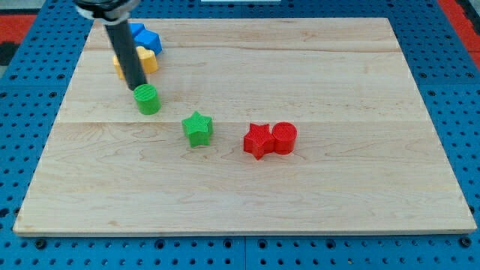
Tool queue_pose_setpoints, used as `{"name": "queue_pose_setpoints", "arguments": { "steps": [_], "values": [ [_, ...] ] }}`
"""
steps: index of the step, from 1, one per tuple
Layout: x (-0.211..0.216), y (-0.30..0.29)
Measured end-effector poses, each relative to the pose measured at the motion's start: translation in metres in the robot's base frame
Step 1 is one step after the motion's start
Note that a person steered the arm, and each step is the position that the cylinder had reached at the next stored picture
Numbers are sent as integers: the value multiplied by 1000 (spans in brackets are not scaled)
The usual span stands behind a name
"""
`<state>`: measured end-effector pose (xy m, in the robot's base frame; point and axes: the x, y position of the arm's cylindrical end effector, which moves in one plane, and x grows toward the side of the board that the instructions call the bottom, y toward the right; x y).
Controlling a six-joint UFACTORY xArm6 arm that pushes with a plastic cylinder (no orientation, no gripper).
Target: Push the green circle to the top left of green star
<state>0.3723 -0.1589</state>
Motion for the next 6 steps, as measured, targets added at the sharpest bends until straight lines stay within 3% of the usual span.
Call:
{"name": "queue_pose_setpoints", "arguments": {
  "steps": [1, 3, 4, 6],
  "values": [
    [29, 12],
    [40, -1],
    [56, 30],
    [20, 63]
  ]
}}
